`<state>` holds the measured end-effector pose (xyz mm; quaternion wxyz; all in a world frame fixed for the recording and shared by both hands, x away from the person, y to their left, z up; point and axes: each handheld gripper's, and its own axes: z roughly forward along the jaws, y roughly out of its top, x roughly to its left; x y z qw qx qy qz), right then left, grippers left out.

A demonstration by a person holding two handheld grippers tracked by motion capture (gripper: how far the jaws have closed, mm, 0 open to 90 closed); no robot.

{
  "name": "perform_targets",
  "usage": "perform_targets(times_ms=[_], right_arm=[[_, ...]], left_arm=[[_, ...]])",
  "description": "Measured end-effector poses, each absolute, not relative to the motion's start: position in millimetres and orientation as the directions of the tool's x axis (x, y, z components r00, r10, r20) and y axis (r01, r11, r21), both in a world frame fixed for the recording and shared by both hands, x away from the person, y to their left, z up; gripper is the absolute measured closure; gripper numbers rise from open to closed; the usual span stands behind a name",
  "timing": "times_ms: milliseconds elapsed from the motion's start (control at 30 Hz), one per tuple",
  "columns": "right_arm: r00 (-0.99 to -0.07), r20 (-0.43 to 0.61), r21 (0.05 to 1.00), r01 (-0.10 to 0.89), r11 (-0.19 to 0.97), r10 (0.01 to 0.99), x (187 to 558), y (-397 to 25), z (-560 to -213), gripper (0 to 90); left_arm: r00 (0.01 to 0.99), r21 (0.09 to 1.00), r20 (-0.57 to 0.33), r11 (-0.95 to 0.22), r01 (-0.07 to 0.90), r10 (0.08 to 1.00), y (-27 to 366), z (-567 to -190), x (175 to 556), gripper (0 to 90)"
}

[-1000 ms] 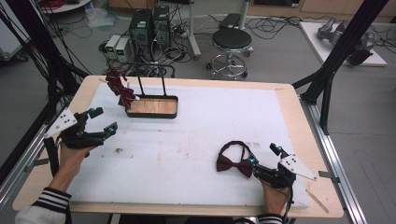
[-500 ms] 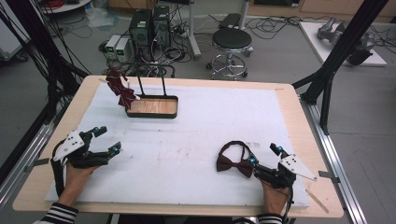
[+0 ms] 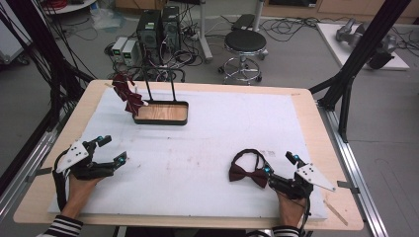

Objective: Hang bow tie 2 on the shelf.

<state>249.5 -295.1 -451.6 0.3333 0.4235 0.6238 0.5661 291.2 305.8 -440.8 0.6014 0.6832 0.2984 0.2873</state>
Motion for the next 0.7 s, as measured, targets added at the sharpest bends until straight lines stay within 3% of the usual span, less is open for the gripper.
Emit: perform_targets(times_ms=[700], right_arm=[[-0.443, 0.078, 0.987, 0.162, -0.006, 0.893, 250.5, -298.5, -443.6, 11.1]], left_arm=[[0.636, 0.995, 0.035, -0.086, 0.049, 0.771, 307.6, -446.5, 290.0, 15.5]])
